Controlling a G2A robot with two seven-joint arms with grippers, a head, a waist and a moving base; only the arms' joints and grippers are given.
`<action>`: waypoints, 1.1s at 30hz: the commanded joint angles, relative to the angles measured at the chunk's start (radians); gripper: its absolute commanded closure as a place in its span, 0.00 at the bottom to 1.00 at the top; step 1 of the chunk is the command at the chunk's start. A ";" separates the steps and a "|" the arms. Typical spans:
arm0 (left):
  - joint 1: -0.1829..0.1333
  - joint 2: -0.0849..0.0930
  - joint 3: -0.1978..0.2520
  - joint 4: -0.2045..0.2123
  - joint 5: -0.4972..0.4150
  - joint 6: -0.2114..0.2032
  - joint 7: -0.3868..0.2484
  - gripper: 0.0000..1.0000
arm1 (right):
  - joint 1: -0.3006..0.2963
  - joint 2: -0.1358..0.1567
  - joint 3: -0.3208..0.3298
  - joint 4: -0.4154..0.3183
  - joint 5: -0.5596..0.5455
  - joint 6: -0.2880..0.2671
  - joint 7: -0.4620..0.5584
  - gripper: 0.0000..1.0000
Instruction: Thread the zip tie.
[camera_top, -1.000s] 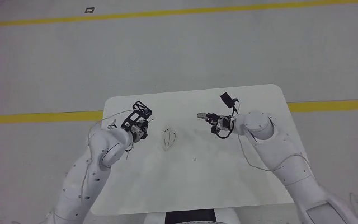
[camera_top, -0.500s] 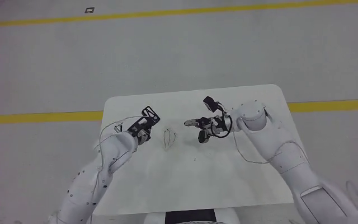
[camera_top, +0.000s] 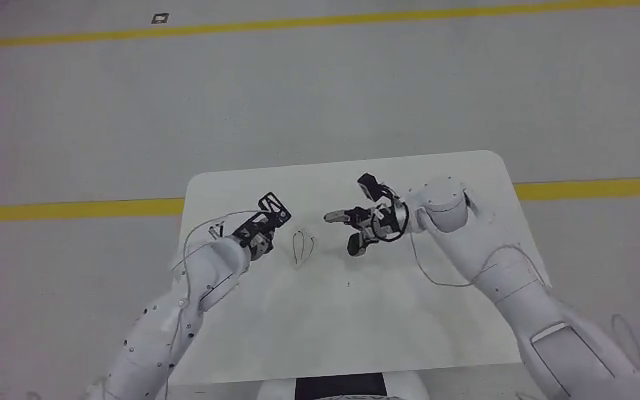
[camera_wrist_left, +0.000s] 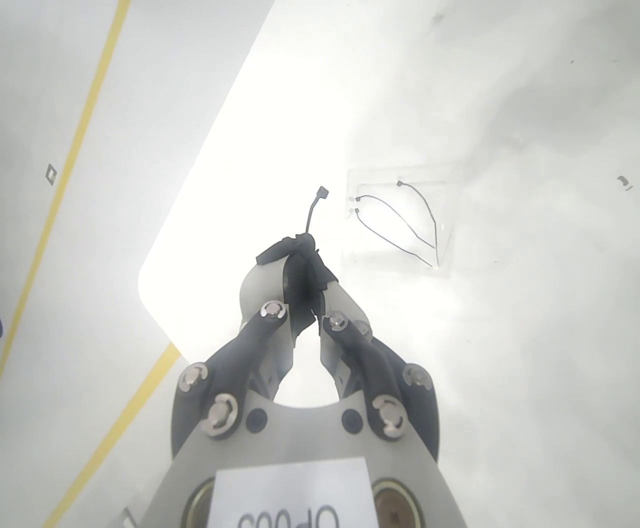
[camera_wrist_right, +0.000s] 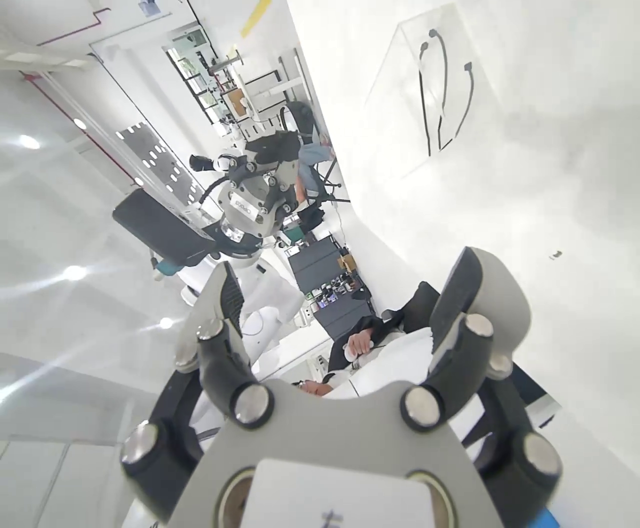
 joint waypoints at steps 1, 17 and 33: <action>0.002 0.000 0.003 -0.002 0.001 -0.003 0.011 1.00 | 0.019 -0.008 -0.017 0.032 0.037 0.000 0.004 0.00; 0.023 0.005 0.003 -0.025 0.003 -0.009 0.027 1.00 | 0.187 -0.113 -0.238 0.263 0.229 0.000 -0.033 0.00; 0.013 0.003 0.016 -0.001 0.005 0.000 0.065 1.00 | 0.145 -0.124 -0.224 0.233 0.262 -0.054 -0.131 0.00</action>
